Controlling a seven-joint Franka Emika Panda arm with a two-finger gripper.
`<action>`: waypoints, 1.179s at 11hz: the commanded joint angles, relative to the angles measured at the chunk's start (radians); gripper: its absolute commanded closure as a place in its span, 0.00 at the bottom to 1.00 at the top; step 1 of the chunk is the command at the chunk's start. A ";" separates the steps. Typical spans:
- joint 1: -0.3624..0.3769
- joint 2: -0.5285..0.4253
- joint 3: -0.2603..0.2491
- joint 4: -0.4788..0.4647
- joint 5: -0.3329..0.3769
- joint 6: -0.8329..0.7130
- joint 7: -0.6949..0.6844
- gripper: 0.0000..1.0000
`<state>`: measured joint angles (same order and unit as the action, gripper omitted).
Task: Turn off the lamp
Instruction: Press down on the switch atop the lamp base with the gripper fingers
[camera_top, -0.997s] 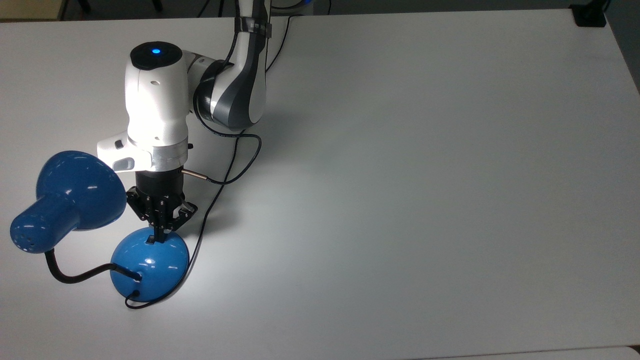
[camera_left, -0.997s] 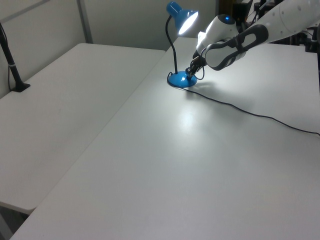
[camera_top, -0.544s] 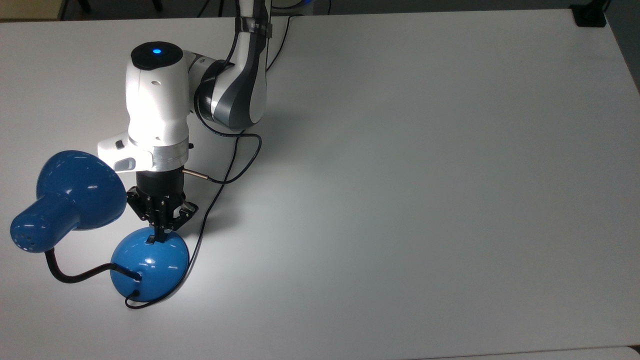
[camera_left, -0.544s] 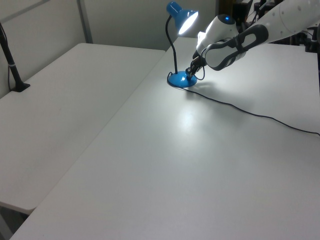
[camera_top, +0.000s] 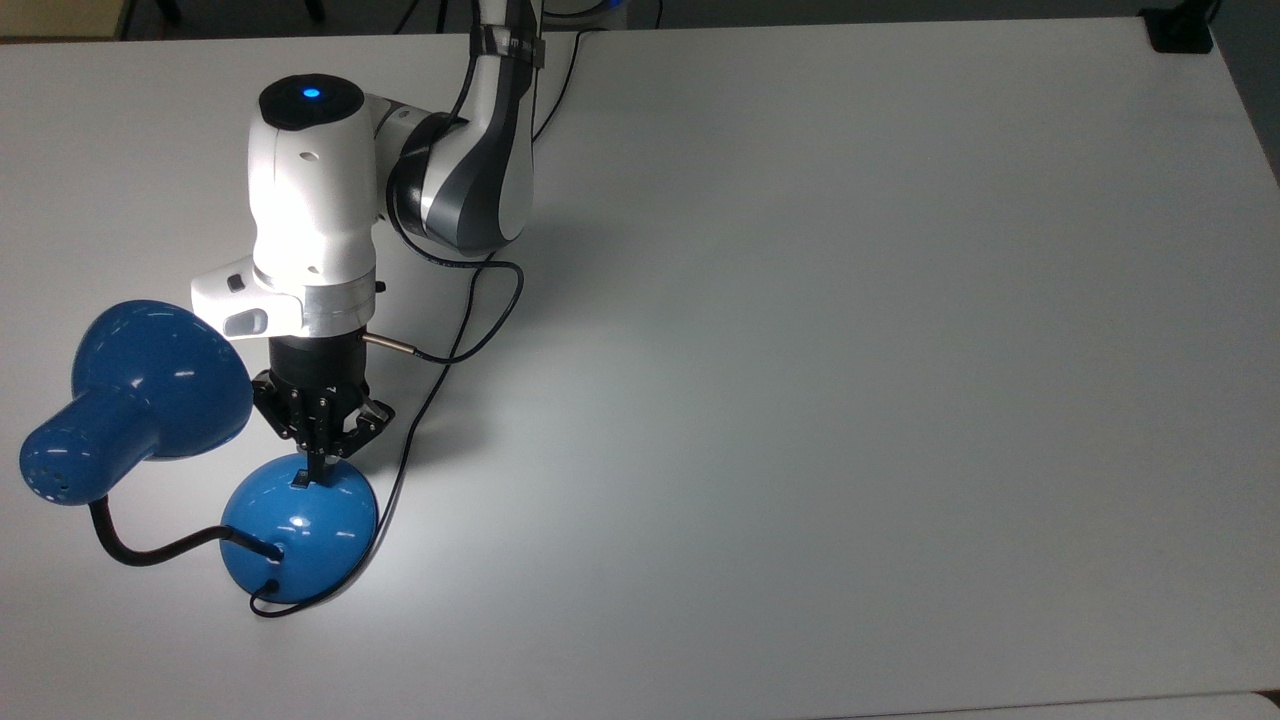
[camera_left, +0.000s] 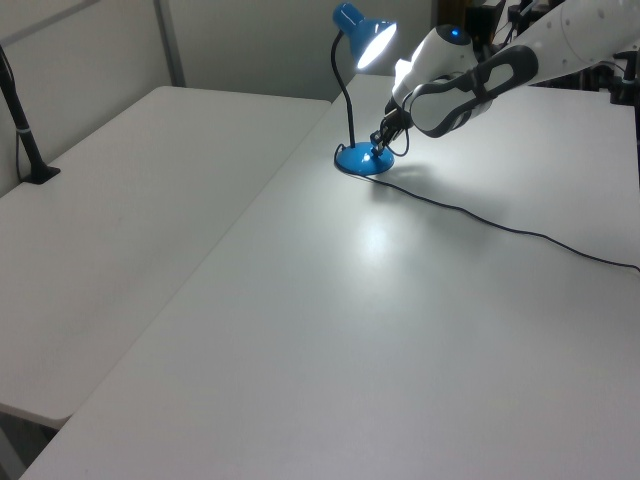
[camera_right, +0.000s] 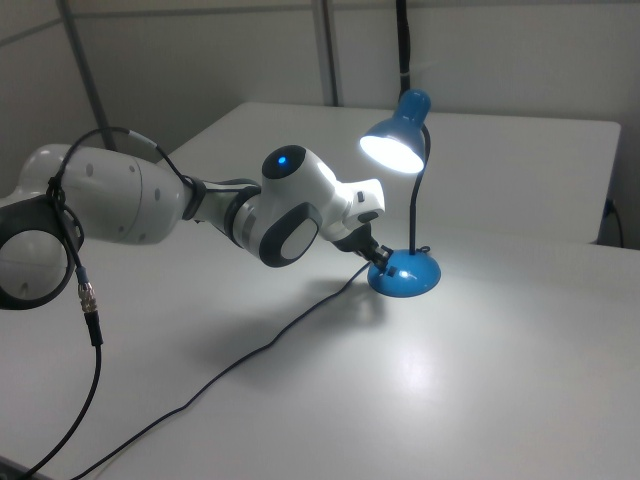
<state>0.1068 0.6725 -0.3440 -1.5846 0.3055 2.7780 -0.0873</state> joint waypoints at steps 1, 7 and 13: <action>-0.002 -0.040 -0.012 -0.029 0.021 -0.031 0.000 0.98; -0.004 -0.011 -0.013 -0.046 0.017 -0.028 -0.037 0.98; 0.004 -0.060 -0.013 -0.101 0.017 -0.032 -0.057 0.98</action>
<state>0.0933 0.6691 -0.3506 -1.6136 0.3084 2.7710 -0.1176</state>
